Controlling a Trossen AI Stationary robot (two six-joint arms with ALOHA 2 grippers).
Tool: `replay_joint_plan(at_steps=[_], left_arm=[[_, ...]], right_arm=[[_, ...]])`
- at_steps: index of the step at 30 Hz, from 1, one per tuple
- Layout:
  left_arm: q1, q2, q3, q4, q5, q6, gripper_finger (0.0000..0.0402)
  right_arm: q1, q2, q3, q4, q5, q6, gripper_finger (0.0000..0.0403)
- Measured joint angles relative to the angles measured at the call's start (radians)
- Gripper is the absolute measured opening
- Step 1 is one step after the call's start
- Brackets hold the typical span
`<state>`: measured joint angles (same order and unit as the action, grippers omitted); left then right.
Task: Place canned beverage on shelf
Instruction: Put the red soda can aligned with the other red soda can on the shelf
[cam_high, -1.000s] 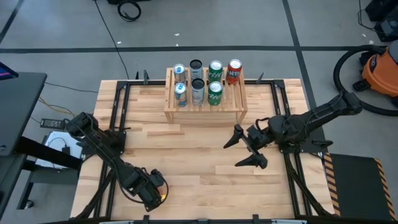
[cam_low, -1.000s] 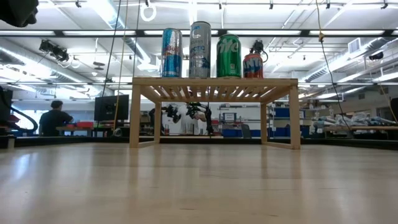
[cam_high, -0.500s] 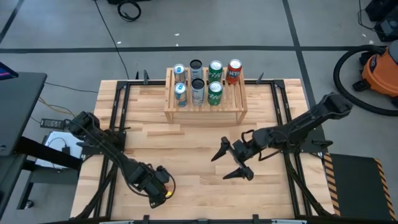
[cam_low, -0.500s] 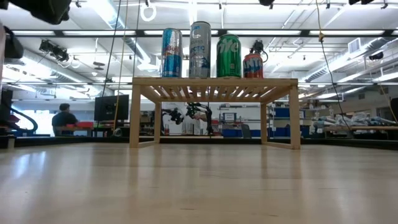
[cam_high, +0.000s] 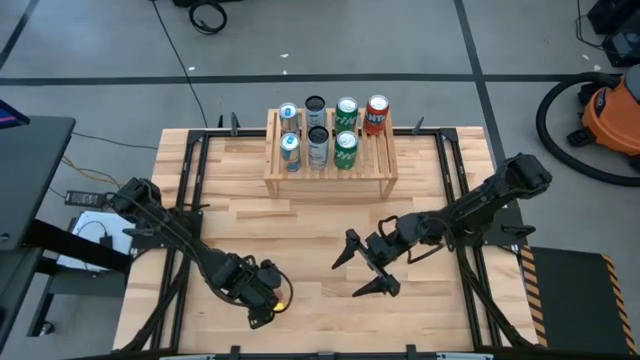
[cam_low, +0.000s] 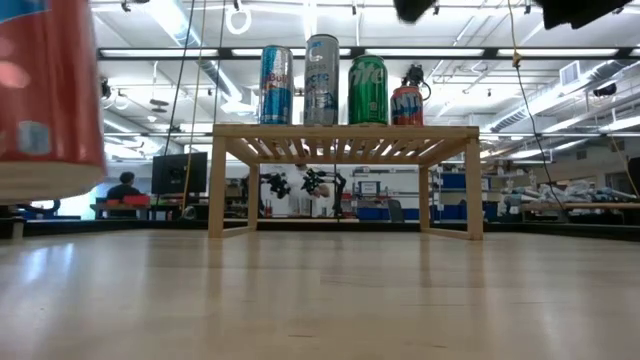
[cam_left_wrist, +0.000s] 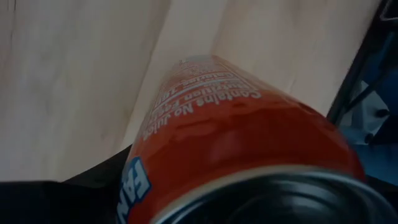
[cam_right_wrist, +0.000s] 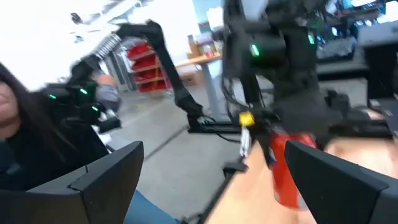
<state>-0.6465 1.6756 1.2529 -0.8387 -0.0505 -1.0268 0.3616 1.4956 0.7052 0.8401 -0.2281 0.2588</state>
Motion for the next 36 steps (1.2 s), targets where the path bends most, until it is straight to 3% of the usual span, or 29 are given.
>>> replay_joint_plan(at_steps=[12, 18, 26, 29, 36], left_arm=[[0.073, 0.0, 0.019, 0.013, -0.006, 0.018, 0.0312], [0.108, -0.001, 0.019, 0.065, -0.006, 0.019, 0.0312], [0.15, -0.001, 0.019, 0.072, -0.006, 0.009, 0.0312], [0.17, -0.001, 0.019, 0.077, -0.006, 0.005, 0.0312], [0.196, -0.002, 0.019, 0.164, -0.01, 0.01, 0.0312]], right_arm=[[0.012, 0.174, 0.02, 0.012, 0.273, 0.035, 0.04], [0.017, 0.274, 0.135, -0.036, 0.289, 0.016, 0.0396], [0.017, 0.337, 0.308, -0.328, 0.425, -0.049, 0.0394], [0.023, 0.347, 0.332, -0.343, 0.493, -0.061, 0.0393], [0.014, 0.369, 0.345, -0.388, 0.48, -0.082, 0.0393]])
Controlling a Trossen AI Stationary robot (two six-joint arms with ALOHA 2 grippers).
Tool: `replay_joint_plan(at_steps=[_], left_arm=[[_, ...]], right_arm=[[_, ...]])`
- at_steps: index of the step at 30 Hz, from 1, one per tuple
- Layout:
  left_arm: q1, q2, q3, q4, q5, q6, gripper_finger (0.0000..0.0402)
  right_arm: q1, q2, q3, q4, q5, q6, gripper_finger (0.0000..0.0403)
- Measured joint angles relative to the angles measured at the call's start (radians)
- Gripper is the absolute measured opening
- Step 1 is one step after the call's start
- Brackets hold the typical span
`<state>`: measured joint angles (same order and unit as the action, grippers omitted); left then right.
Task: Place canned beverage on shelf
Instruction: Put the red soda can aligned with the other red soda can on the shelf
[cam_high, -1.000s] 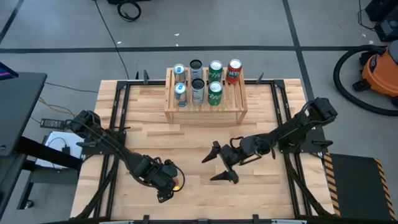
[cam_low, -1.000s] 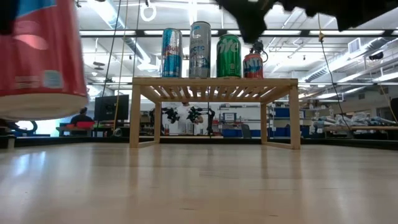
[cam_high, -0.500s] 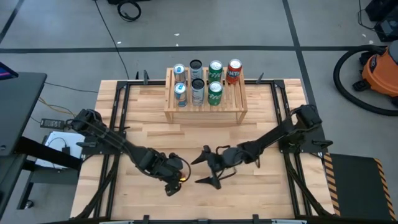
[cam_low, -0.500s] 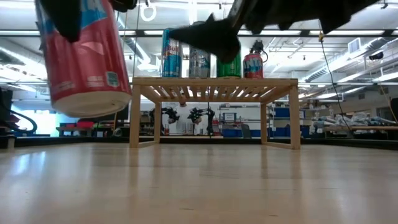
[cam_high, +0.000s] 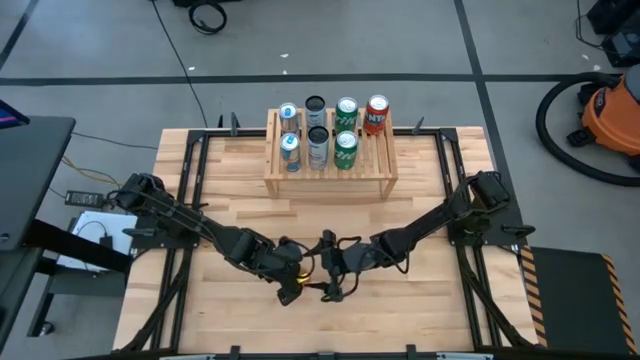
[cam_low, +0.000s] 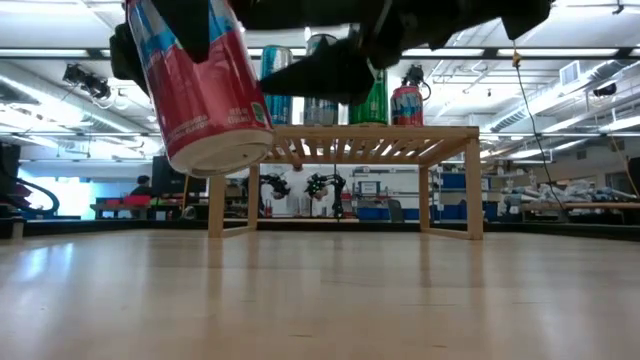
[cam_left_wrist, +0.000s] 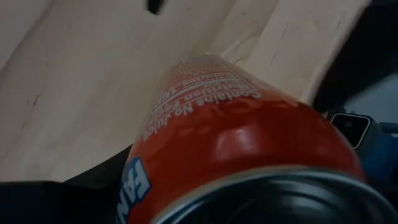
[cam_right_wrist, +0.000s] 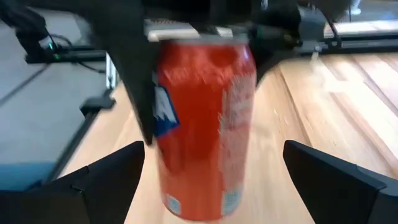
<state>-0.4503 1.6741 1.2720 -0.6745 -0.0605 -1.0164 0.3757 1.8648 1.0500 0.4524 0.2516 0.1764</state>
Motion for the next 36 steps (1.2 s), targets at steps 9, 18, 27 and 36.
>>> replay_joint_plan(at_steps=[9, 18, 27, 36], left_arm=[[0.025, 0.0, 0.0, 0.051, -0.025, 0.007, 0.0312], [0.051, 0.0, 0.0, 0.144, -0.027, 0.06, 0.0312], [0.068, 0.0, 0.0, 0.148, -0.011, 0.07, 0.0312], [0.071, 0.0, 0.0, 0.177, -0.01, 0.067, 0.0312]], right_arm=[[0.0, 0.0, -0.001, -0.023, -0.045, -0.004, 0.0393], [-0.006, -0.001, -0.001, -0.047, -0.07, -0.015, 0.0393], [-0.008, -0.001, -0.001, -0.071, -0.088, -0.012, 0.0387], [-0.017, -0.002, -0.001, -0.09, -0.099, 0.004, 0.0313]])
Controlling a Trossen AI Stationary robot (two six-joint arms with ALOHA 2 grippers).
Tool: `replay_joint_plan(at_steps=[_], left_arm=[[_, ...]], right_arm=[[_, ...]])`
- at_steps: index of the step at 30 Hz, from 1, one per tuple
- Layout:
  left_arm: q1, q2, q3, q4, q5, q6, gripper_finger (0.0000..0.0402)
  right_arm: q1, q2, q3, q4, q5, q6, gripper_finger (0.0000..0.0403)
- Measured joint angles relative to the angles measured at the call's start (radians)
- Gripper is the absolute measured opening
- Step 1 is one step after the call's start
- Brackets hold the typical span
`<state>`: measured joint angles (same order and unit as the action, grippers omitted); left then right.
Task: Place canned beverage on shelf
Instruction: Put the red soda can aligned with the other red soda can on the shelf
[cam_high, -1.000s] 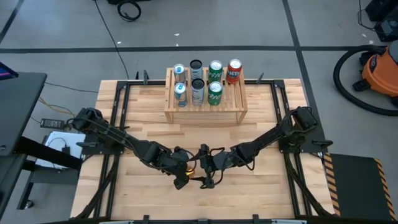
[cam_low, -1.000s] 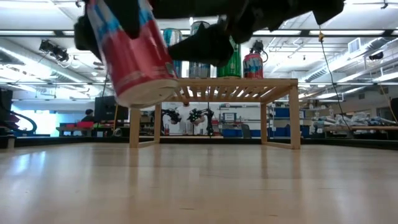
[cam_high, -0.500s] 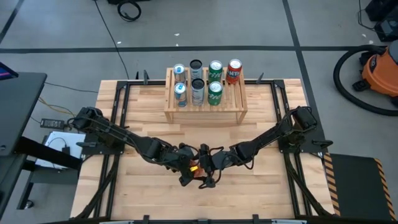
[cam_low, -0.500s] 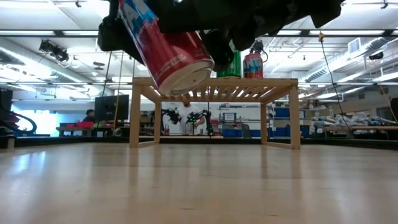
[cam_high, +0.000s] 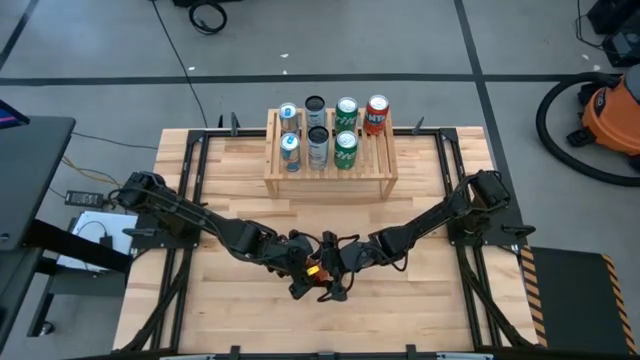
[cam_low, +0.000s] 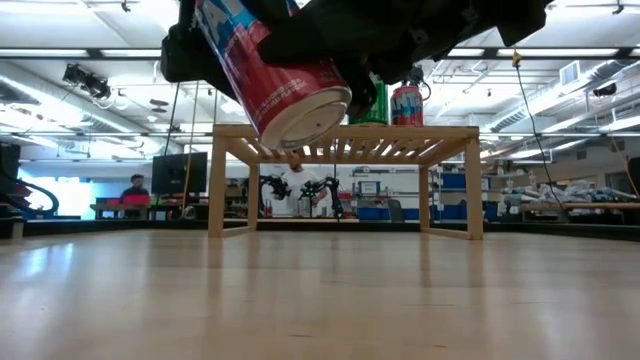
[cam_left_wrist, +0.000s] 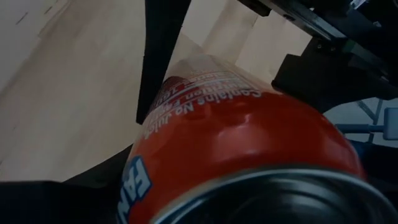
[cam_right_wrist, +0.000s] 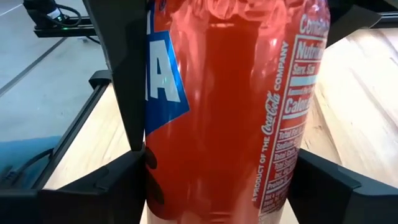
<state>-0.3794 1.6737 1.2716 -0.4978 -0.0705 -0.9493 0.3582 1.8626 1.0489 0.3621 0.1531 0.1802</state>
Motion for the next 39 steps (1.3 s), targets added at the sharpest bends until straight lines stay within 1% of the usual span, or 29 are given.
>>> replay_joint_plan(at_steps=[3, 9, 12, 14, 21, 27, 39], left_arm=[[0.0, 0.0, 0.0, 0.002, 0.0, -0.007, 0.0318], [0.003, 0.0, 0.0, 0.008, 0.001, -0.011, 0.0331], [0.015, 0.0, 0.0, 0.007, 0.026, -0.004, 0.0332], [0.023, 0.0, 0.0, 0.007, 0.042, 0.017, 0.0333], [0.032, 0.0, 0.0, 0.007, 0.037, 0.049, 0.0334], [0.004, 0.0, 0.0, 0.019, 0.022, 0.099, 0.0334], [-0.012, -0.026, 0.0, 0.027, 0.029, 0.114, 0.0334]], right_arm=[[-0.003, -0.001, 0.0, -0.003, -0.022, -0.001, 0.031], [-0.003, -0.001, 0.0, -0.001, -0.023, 0.007, 0.031], [-0.003, -0.001, 0.0, -0.001, -0.023, 0.026, 0.031], [-0.003, -0.001, 0.0, -0.002, -0.01, 0.054, 0.031], [-0.001, -0.001, 0.0, -0.003, -0.001, 0.086, 0.031], [0.002, -0.001, 0.0, 0.001, 0.021, 0.108, 0.031], [0.044, -0.01, 0.0, 0.027, 0.061, 0.143, 0.031]])
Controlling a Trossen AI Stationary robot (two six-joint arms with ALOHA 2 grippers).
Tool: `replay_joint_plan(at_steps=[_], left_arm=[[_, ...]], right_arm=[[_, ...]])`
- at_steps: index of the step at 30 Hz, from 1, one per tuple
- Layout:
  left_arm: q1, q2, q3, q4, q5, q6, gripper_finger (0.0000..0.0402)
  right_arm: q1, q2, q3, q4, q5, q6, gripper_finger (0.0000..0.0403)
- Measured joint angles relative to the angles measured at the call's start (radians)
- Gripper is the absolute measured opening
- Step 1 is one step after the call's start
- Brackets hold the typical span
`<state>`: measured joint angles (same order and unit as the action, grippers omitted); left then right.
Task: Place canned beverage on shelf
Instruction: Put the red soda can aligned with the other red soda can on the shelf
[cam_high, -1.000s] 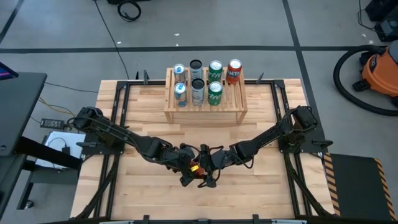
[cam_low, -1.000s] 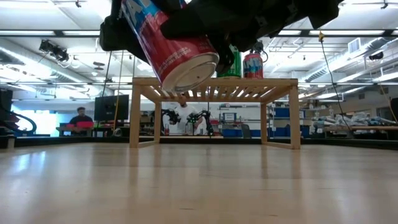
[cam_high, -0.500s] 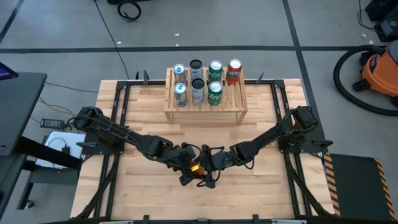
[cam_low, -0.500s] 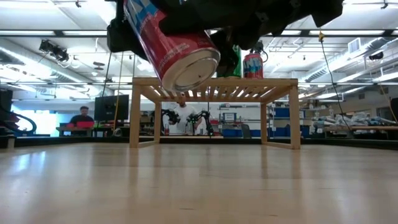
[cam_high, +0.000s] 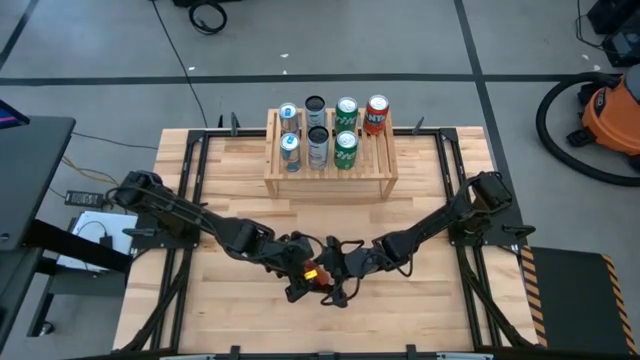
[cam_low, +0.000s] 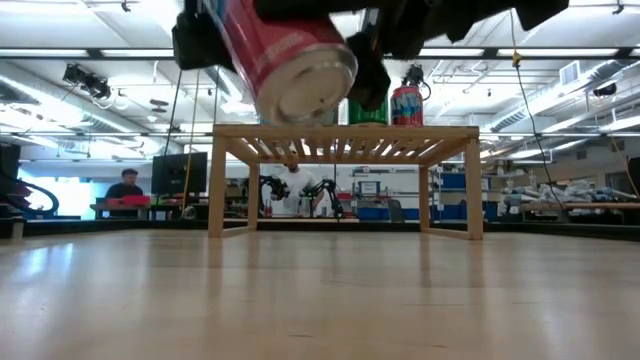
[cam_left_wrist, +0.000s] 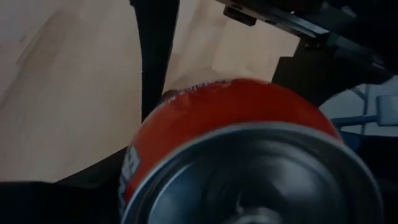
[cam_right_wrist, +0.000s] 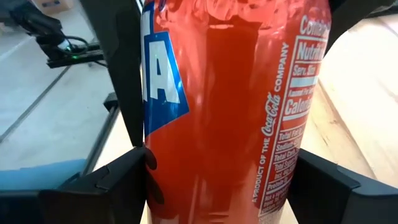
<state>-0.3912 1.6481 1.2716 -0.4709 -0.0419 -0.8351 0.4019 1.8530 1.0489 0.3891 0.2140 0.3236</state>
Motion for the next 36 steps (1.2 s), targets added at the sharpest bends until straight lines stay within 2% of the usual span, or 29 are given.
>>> replay_joint_plan(at_steps=[10, 27, 31, 36], left_arm=[[-0.013, -0.025, 0.004, 0.001, 0.017, 0.014, 0.0334], [-0.026, -0.108, 0.005, 0.007, 0.005, 0.055, 0.0335], [-0.039, -0.131, 0.0, -0.013, 0.034, 0.06, 0.0335], [-0.051, -0.168, 0.0, -0.011, 0.017, 0.067, 0.0335]], right_arm=[[0.024, -0.015, -0.002, 0.044, 0.009, 0.004, 0.031], [0.05, -0.096, -0.002, 0.039, 0.127, -0.037, 0.031], [0.053, -0.102, -0.001, 0.051, 0.148, -0.042, 0.031], [0.065, -0.149, -0.001, -0.002, 0.193, -0.062, 0.031]])
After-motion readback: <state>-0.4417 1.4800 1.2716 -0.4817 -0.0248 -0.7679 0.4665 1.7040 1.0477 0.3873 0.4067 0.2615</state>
